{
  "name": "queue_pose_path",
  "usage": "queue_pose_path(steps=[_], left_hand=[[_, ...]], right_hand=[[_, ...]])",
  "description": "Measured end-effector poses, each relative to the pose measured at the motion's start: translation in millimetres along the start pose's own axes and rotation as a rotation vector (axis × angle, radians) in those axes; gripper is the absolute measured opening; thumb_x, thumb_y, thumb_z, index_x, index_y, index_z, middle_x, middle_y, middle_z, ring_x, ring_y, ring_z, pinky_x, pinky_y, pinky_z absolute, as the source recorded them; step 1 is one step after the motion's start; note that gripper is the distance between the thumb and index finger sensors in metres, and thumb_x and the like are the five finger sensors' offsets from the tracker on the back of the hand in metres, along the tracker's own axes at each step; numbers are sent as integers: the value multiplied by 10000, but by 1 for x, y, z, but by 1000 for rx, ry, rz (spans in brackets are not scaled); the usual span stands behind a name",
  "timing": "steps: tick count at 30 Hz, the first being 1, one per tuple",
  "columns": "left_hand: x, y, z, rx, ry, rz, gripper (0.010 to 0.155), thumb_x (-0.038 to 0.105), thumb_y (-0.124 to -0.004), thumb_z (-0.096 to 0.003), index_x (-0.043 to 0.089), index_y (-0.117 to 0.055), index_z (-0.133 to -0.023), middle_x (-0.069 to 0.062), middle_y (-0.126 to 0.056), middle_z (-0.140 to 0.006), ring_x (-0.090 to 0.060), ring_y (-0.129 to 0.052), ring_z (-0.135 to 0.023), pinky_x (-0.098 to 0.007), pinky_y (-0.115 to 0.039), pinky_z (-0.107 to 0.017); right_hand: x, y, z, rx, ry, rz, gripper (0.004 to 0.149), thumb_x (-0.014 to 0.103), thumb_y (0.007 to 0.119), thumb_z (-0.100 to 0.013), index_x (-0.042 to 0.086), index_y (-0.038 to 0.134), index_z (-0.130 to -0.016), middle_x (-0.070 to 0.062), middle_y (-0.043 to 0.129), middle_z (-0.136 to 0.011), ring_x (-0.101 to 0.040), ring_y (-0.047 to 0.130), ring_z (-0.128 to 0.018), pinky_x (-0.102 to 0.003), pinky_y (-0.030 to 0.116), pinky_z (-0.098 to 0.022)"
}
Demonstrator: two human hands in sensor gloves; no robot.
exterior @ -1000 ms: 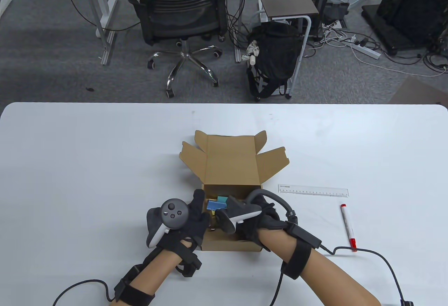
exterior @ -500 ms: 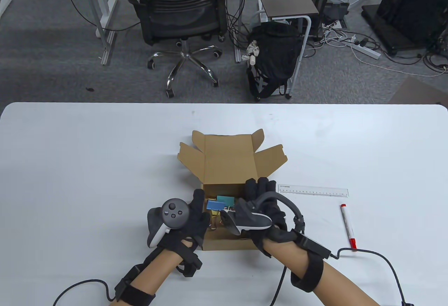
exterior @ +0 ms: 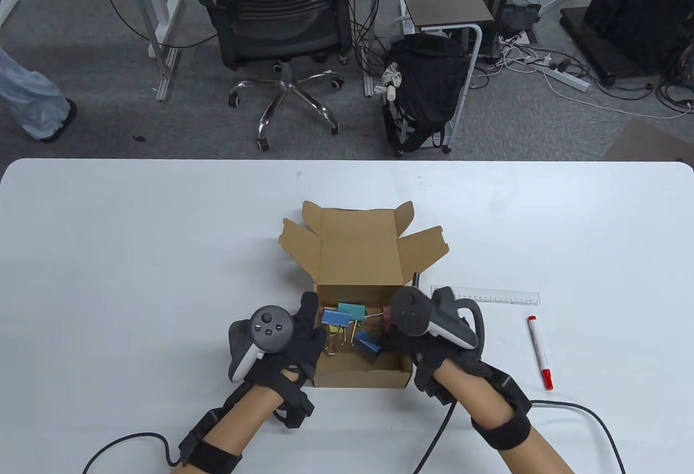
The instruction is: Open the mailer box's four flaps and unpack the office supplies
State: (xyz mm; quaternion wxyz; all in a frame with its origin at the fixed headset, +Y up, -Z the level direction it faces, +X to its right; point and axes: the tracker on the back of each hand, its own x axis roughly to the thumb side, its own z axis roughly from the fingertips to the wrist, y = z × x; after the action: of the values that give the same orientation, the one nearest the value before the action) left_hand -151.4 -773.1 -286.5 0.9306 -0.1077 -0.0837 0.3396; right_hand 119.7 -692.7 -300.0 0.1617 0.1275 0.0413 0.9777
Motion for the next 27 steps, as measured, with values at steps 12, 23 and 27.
queue_pose_path(steps=[12,23,27], left_hand=[[-1,0,0,-1,-7,23,718,535,-646,-436,330,-272,-1013,-193,-648,-954,-333,-931,-522,-344,-798,-310],[-2,0,0,3,-7,25,717,537,-644,-435,329,-272,-1013,-193,-652,-951,-332,-933,-519,-342,-800,-307],[-2,0,0,2,-8,28,717,537,-644,-435,329,-271,-1012,-194,-652,-950,-332,-934,-519,-342,-800,-307]], right_hand=[[-144,19,41,49,361,-13,838,160,848,-419,77,226,-973,-385,816,-665,-373,1051,-193,-519,848,-158],[-144,52,27,223,457,263,892,342,883,-381,-37,327,-967,-339,862,-607,-387,1058,-181,-525,850,-136],[-143,57,27,253,445,231,721,283,877,-389,-65,557,-933,-276,933,-449,-300,1073,-78,-466,875,-66]])
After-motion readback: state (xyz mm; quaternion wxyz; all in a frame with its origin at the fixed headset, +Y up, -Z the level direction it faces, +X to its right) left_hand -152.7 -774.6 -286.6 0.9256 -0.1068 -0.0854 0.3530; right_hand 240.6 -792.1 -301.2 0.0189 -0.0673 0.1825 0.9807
